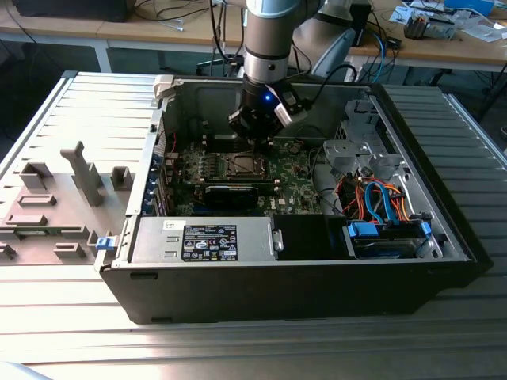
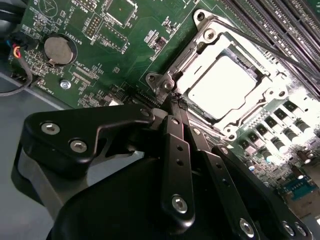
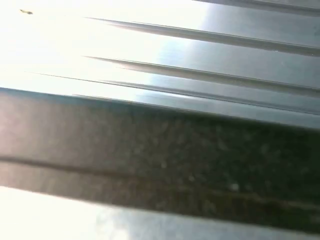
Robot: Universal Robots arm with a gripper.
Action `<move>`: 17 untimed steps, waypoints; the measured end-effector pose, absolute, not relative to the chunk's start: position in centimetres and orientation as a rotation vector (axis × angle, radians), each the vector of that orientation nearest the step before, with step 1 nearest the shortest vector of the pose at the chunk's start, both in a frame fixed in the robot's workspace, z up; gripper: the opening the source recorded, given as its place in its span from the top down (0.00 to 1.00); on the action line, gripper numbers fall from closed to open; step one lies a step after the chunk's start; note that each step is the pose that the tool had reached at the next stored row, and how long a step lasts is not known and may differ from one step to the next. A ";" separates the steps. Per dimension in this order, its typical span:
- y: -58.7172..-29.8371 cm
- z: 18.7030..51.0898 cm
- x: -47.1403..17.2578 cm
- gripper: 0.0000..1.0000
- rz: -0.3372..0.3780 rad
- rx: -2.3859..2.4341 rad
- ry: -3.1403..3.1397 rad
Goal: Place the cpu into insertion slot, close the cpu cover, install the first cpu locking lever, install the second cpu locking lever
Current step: 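Install the first cpu locking lever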
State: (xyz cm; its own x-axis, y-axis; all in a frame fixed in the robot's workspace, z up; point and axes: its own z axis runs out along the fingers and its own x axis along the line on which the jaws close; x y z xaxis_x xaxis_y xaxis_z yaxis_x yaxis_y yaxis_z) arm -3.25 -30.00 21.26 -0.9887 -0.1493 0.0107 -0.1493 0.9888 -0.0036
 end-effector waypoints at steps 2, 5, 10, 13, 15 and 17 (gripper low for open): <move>-30.0 21.4 -3.9 0.89 0.006 0.235 -3.128; -29.9 21.4 -5.4 0.89 0.002 0.235 -3.135; -29.8 21.4 -7.4 0.89 -0.001 0.236 -3.141; -29.7 21.3 -8.0 0.89 -0.007 0.236 -3.142; -29.7 21.3 -8.0 0.89 -0.012 0.236 -3.142; -29.5 21.3 -7.9 0.89 -0.016 0.236 -3.143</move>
